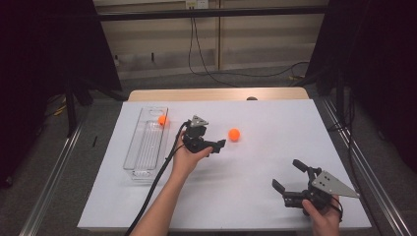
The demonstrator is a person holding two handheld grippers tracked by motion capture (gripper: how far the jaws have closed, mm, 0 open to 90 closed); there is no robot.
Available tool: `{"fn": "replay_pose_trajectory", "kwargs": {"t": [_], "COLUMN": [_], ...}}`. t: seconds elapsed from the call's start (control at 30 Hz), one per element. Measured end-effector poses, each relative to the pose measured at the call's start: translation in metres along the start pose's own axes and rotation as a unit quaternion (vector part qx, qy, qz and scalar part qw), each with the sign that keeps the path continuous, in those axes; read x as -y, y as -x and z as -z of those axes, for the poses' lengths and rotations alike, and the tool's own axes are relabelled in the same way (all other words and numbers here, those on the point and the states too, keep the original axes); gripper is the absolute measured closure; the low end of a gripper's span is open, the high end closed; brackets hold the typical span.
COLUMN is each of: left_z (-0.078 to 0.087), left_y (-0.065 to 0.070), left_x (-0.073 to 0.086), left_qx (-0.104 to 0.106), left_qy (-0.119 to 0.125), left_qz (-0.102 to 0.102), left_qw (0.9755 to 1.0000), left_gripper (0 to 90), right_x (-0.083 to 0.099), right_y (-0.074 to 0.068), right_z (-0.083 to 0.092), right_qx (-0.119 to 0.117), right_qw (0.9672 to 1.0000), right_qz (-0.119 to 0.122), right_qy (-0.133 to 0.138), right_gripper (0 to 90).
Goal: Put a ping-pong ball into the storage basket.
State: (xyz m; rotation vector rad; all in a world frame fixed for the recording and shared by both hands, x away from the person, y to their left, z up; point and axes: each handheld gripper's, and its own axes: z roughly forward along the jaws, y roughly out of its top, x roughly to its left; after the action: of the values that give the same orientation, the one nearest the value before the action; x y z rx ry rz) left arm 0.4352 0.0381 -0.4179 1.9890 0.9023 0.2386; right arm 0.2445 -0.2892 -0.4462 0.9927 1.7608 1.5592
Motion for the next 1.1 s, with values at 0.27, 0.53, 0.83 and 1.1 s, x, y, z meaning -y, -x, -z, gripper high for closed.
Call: {"fn": "replay_pose_trajectory", "kwargs": {"t": [0.27,0.53,0.83,1.1], "left_z": [-0.004,-0.005,-0.004,-0.014], "left_y": [-0.001,-0.001,-0.001,-0.004], "left_x": [-0.001,-0.002,-0.003,-0.004], "left_qx": [0.003,0.004,0.002,-0.002], "left_qy": [-0.003,0.002,0.006,0.004], "left_qz": [0.003,0.007,0.006,0.006], "left_qw": [1.0000,1.0000,1.0000,1.0000], "left_gripper": [9.6,9.6,9.6,9.6], "right_x": [0.000,-0.001,-0.002,-0.001], "right_y": [0.000,-0.001,-0.001,-0.001], "right_z": [-0.001,0.000,-0.002,-0.003], "right_qx": [0.000,0.001,-0.002,-0.002], "right_qw": [1.0000,1.0000,1.0000,1.0000], "right_qz": [0.001,0.003,0.002,0.007], "right_qy": [-0.002,-0.002,-0.002,-0.004], "right_gripper": [2.2,2.3,2.3,2.3]}}
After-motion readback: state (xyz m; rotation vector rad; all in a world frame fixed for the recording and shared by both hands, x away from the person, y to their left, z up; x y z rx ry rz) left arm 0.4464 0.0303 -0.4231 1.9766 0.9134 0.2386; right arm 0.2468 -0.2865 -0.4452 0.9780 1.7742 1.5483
